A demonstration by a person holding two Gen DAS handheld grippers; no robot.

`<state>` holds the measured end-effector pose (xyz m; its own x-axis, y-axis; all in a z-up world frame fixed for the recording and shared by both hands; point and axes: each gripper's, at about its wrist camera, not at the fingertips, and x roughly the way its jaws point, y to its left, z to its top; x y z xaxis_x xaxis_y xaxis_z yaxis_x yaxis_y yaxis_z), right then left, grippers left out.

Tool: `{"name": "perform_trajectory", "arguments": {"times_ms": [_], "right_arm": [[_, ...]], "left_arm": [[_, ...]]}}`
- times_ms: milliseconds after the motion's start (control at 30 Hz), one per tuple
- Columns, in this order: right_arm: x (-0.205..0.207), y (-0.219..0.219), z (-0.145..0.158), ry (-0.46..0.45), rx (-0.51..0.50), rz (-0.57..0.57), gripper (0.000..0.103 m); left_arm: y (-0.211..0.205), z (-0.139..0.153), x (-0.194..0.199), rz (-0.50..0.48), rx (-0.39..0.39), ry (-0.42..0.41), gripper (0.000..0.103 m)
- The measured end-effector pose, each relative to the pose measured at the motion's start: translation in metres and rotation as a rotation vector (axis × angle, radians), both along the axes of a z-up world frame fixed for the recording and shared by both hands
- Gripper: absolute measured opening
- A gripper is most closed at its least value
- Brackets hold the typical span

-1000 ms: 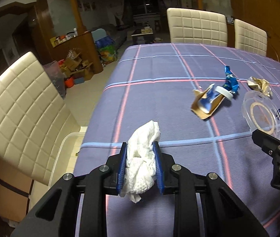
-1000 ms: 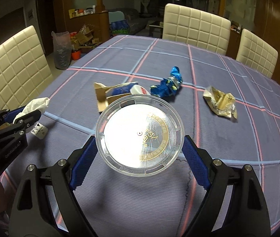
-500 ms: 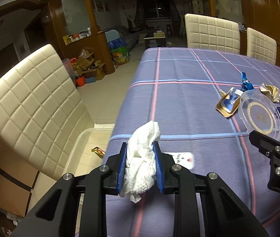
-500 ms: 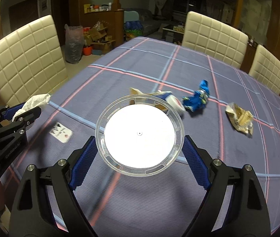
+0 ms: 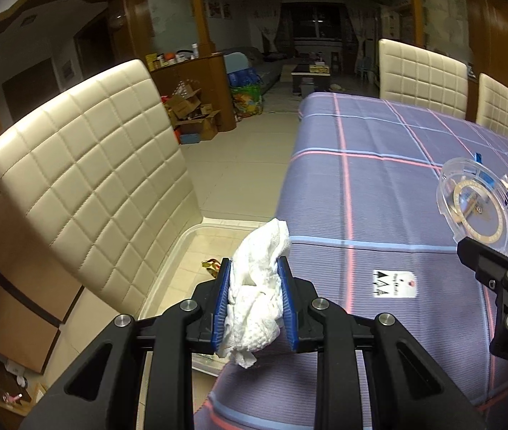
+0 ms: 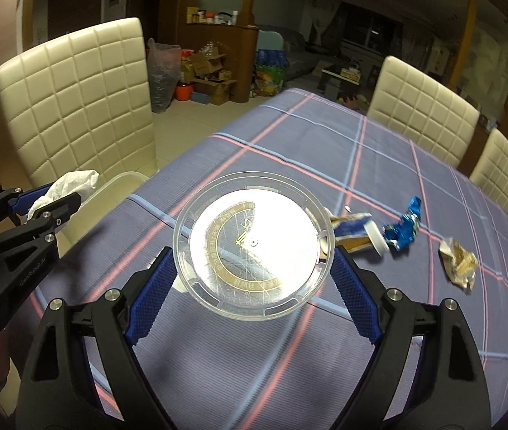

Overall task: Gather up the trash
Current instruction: 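Carry the tissue and clear lid over the bin and release both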

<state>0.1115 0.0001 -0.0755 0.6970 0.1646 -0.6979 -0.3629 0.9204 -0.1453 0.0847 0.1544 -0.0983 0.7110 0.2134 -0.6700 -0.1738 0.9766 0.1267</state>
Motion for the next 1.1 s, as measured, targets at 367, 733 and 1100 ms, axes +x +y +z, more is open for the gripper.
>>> {"name": "perform_trajectory", "arguments": {"times_ms": [367,733,1100], "right_arm": [[-0.007,0.040,0.005,-0.034,-0.041,0.063,0.085],[-0.004,0.085,0.010,-0.068,-0.081,0.141,0.085],[0.002,0.124,0.010,-0.076,-0.092,0.191,0.085]], "left_arm": [[0.029,0.002,-0.010,0.073,-0.017,-0.019,0.025],[0.061,0.004,-0.021,0.145,-0.024,-0.035,0.025],[0.090,0.006,-0.033,0.215,-0.016,-0.048,0.025]]}}
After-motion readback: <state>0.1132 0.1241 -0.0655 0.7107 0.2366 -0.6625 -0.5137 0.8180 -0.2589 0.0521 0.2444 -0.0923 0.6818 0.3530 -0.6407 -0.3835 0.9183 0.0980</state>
